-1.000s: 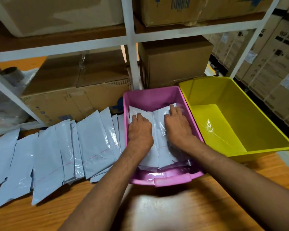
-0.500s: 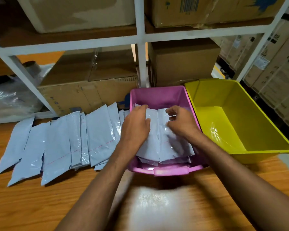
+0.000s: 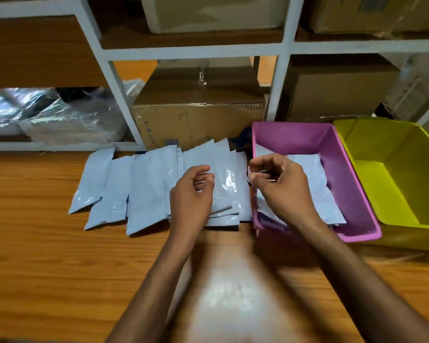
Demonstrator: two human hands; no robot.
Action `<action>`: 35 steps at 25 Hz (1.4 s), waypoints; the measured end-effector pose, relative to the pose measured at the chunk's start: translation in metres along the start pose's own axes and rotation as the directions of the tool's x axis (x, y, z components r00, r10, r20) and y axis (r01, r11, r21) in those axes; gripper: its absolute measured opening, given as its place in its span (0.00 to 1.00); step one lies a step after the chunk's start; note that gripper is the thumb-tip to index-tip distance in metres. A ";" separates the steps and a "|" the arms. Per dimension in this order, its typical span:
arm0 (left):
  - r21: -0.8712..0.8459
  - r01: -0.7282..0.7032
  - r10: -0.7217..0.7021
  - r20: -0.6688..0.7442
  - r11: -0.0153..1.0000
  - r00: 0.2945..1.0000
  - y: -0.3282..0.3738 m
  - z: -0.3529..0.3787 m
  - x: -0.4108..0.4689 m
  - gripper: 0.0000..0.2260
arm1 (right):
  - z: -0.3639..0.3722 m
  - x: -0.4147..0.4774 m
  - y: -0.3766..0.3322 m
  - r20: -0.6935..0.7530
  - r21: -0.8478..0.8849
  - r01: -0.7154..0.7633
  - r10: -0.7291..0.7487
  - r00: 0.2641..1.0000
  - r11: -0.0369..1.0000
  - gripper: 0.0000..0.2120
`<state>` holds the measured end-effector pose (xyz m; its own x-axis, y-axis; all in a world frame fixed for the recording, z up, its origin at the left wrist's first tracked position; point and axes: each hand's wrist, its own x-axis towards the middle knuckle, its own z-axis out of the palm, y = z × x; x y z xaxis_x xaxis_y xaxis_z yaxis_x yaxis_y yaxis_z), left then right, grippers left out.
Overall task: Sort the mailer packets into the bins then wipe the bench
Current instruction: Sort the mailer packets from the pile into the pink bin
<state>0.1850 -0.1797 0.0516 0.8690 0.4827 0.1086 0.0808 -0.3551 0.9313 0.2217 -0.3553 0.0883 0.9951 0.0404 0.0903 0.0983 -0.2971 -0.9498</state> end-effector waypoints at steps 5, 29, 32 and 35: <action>0.012 0.095 -0.094 -0.047 0.995 0.994 -0.049 -0.074 0.017 0.10 | 0.081 -0.016 -0.015 0.009 -0.023 0.013 -0.013 1.000 1.000 0.09; 0.212 0.337 -0.351 0.028 0.917 0.936 -0.151 -0.131 0.143 0.32 | 0.267 0.091 0.027 0.025 -0.399 -0.277 0.312 0.950 0.874 0.18; 0.107 0.322 -0.327 0.030 0.941 0.945 -0.147 -0.134 0.141 0.17 | 0.262 0.091 0.024 0.041 -0.324 -0.327 0.358 0.933 0.888 0.12; -0.059 0.271 -0.266 0.087 0.961 0.960 -0.132 -0.141 0.138 0.11 | 0.244 0.083 0.009 0.035 -0.200 -0.322 0.335 0.942 0.925 0.13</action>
<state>0.2260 0.0465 -0.0076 0.8552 0.4884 -0.1736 0.2850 -0.1633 0.9445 0.3021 -0.1218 0.0142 0.9695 -0.0281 -0.2435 -0.2269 -0.4787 -0.8481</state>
